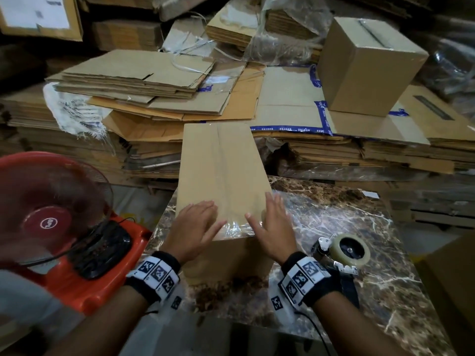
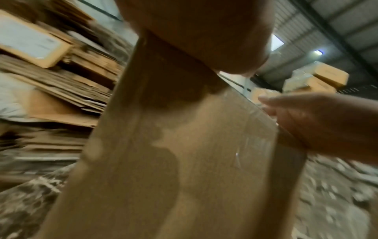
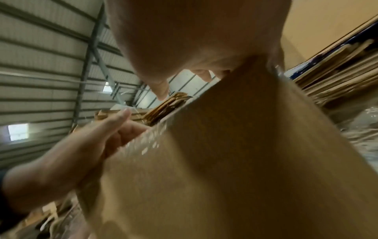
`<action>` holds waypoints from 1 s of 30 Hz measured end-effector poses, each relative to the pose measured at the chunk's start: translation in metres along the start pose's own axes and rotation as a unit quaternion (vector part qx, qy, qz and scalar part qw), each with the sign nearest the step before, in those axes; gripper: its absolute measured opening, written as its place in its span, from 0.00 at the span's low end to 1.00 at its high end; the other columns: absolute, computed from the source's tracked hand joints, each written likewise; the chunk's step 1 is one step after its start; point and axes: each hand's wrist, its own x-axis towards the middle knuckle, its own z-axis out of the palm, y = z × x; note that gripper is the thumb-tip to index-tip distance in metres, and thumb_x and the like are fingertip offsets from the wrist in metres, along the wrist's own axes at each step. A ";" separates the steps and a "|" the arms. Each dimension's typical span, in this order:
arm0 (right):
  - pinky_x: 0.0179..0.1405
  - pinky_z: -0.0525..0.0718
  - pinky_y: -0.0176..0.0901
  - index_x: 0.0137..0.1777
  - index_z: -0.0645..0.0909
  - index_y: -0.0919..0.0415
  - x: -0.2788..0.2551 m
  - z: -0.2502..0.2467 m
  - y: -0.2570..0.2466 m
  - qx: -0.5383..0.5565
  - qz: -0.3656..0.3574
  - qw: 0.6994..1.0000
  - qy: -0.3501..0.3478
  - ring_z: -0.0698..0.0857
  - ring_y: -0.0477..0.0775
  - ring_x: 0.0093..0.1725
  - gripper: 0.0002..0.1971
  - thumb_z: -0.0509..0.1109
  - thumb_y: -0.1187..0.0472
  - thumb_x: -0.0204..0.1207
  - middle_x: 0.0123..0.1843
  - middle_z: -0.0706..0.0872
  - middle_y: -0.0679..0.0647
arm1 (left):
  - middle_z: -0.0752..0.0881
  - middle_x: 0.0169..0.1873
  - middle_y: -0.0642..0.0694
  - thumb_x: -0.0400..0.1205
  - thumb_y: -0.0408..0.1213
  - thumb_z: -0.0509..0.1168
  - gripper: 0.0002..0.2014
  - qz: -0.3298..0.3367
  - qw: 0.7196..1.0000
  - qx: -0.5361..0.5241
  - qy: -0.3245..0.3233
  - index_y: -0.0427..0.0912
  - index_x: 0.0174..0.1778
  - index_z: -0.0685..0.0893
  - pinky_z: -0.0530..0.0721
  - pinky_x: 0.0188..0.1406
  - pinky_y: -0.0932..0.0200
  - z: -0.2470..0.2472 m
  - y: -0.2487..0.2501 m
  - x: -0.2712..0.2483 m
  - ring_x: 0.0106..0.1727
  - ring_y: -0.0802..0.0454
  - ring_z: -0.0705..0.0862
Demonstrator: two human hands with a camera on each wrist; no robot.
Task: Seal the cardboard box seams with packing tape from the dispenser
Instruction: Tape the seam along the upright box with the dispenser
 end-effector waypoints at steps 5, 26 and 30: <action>0.82 0.53 0.66 0.84 0.58 0.53 -0.007 0.012 -0.006 -0.196 -0.033 0.980 0.004 0.49 0.63 0.87 0.43 0.39 0.27 0.76 0.88 0.52 0.64 | 0.87 0.62 0.38 0.85 0.31 0.63 0.12 -0.263 0.899 -0.200 0.286 0.35 0.61 0.87 0.79 0.67 0.48 0.021 0.005 -0.019 0.66 0.41 0.83; 0.73 0.54 0.84 0.82 0.59 0.50 -0.007 0.007 -0.019 -0.222 0.006 0.974 -0.033 0.51 0.61 0.87 0.48 0.41 0.18 0.70 0.88 0.53 0.58 | 0.89 0.56 0.53 0.72 0.44 0.80 0.27 -0.398 0.740 -0.462 0.283 0.47 0.66 0.83 0.85 0.57 0.57 0.031 0.032 -0.042 0.57 0.55 0.87; 0.80 0.56 0.73 0.82 0.58 0.43 -0.005 0.004 -0.019 -0.193 -0.003 0.980 -0.054 0.47 0.65 0.87 0.35 0.44 0.28 0.79 0.89 0.50 0.61 | 0.86 0.62 0.51 0.79 0.44 0.74 0.26 -0.392 0.755 -0.442 0.286 0.46 0.73 0.79 0.81 0.61 0.63 0.033 0.030 -0.041 0.62 0.58 0.84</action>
